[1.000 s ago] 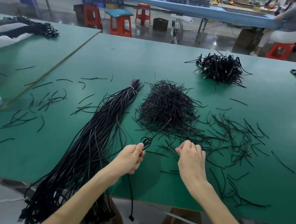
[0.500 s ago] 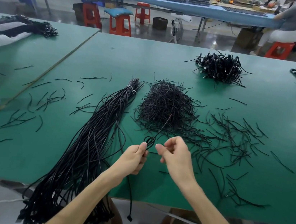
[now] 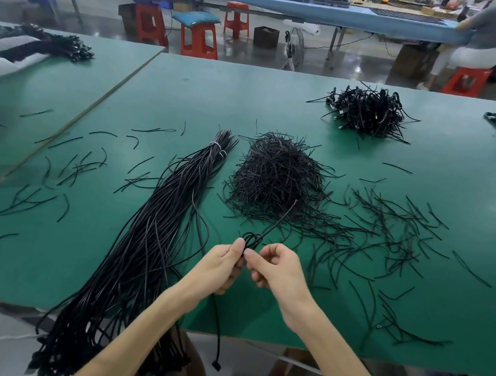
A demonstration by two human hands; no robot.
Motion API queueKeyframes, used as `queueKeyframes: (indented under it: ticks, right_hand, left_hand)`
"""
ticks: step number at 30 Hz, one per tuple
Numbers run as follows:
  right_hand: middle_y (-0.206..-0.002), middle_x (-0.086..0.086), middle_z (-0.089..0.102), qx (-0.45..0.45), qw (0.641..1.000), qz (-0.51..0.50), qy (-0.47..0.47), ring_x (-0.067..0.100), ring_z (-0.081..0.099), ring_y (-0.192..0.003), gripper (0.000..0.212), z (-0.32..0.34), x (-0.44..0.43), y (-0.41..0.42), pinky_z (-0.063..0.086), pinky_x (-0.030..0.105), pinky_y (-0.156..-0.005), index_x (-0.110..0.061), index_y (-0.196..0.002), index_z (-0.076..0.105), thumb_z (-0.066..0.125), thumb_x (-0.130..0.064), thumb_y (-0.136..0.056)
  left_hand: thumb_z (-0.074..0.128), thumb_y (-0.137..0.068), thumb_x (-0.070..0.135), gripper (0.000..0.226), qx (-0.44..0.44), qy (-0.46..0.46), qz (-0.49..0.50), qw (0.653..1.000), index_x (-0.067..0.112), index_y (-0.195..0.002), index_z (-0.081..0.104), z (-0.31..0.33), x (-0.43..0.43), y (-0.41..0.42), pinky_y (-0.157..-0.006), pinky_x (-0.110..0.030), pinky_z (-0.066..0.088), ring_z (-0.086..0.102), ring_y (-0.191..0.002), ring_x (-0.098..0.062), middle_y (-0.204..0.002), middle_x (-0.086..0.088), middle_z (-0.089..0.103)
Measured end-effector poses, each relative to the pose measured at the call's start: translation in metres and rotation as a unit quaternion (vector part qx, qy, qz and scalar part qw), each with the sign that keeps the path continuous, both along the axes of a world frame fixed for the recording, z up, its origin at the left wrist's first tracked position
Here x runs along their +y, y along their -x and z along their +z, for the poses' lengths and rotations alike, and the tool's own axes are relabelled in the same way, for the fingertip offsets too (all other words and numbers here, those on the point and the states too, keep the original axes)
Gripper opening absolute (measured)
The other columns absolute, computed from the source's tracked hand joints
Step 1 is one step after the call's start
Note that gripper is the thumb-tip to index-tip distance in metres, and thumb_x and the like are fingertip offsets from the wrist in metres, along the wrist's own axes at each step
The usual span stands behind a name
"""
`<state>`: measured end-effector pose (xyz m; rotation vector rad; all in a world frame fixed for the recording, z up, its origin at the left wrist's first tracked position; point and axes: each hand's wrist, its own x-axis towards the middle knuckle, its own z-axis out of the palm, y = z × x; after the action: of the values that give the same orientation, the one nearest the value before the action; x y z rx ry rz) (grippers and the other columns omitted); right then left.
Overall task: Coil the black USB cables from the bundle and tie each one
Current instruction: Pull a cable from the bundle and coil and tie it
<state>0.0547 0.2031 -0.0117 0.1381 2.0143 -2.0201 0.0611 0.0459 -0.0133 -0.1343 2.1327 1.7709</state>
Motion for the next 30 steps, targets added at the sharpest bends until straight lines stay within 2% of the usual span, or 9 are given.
queueKeyframes:
  ticks: [4,10,15,18,22,26,30]
  right_hand:
    - [-0.073,0.002,0.07,0.018,0.999,0.039,0.025,0.013,0.061,-0.063,0.035,0.001,0.003,-0.001,0.049,0.025,-0.059,-0.007,-0.108,0.052,0.079,-0.019,-0.089]
    - [-0.073,-0.001,0.065,0.056,0.99,0.123,0.031,0.02,0.065,-0.068,0.046,0.01,0.011,0.001,0.053,0.029,-0.067,-0.021,-0.124,0.06,0.082,-0.015,-0.084]
    - [-0.081,0.011,0.064,0.083,0.98,0.179,0.015,0.02,0.062,-0.069,0.036,0.016,0.011,0.003,0.049,0.028,-0.062,-0.022,-0.122,0.069,0.079,-0.017,-0.087]
    - [-0.087,0.004,0.072,0.119,0.978,0.16,-0.065,0.015,0.064,-0.069,0.026,0.015,0.007,0.0,0.051,0.031,-0.065,-0.021,-0.113,0.072,0.079,-0.025,-0.089]
    - [-0.095,-0.003,0.068,0.175,0.963,0.114,-0.17,0.011,0.064,-0.083,0.021,0.011,0.004,-0.006,0.051,0.03,-0.076,-0.022,-0.098,0.071,0.077,-0.039,-0.088]
    - [-0.094,-0.008,0.051,0.246,0.911,0.135,-0.302,0.009,0.053,-0.084,0.033,0.014,0.005,-0.008,0.047,0.029,-0.079,-0.016,-0.095,0.064,0.064,-0.049,-0.094]
    - [-0.1,-0.003,0.05,0.26,0.88,0.168,-0.36,0.017,0.056,-0.084,0.033,0.019,0.01,-0.008,0.049,0.038,-0.081,-0.008,-0.1,0.06,0.057,-0.041,-0.099]
  left_hand:
    - [0.033,-0.109,0.044,0.047,-0.011,-0.009,0.012,1.0,0.024,-0.066,0.038,0.003,0.0,-0.001,-0.043,-0.021,0.02,0.019,-0.047,-0.011,-0.058,0.008,0.029]
    - [0.035,-0.105,0.03,0.046,0.002,-0.012,0.021,1.0,0.027,-0.06,0.031,0.006,0.0,-0.003,-0.042,-0.021,0.016,0.015,-0.047,-0.013,-0.056,0.006,0.024]
    - [0.032,-0.105,0.023,0.065,0.046,0.008,0.003,0.999,0.027,-0.041,0.046,0.009,-0.001,-0.005,-0.041,-0.022,0.019,0.019,-0.041,-0.011,-0.046,0.008,0.03]
    - [0.036,-0.104,0.025,0.062,0.049,0.013,0.015,0.999,0.028,-0.043,0.049,0.01,-0.002,-0.004,-0.041,-0.022,0.018,0.02,-0.041,-0.012,-0.047,0.007,0.03]
    - [0.044,-0.101,0.032,0.053,0.024,0.013,0.045,0.999,0.027,-0.049,0.036,0.009,-0.002,-0.004,-0.041,-0.021,0.018,0.018,-0.042,-0.013,-0.05,0.005,0.027]
    - [0.044,-0.103,0.041,0.06,-0.03,0.011,0.069,0.997,0.027,-0.046,0.038,0.007,0.002,-0.004,-0.039,-0.02,0.018,0.018,-0.042,-0.012,-0.05,0.007,0.028]
    - [0.042,-0.104,0.048,0.064,-0.081,0.011,0.061,0.995,0.027,-0.044,0.043,0.005,0.005,-0.004,-0.038,-0.019,0.018,0.02,-0.04,-0.01,-0.049,0.01,0.029]
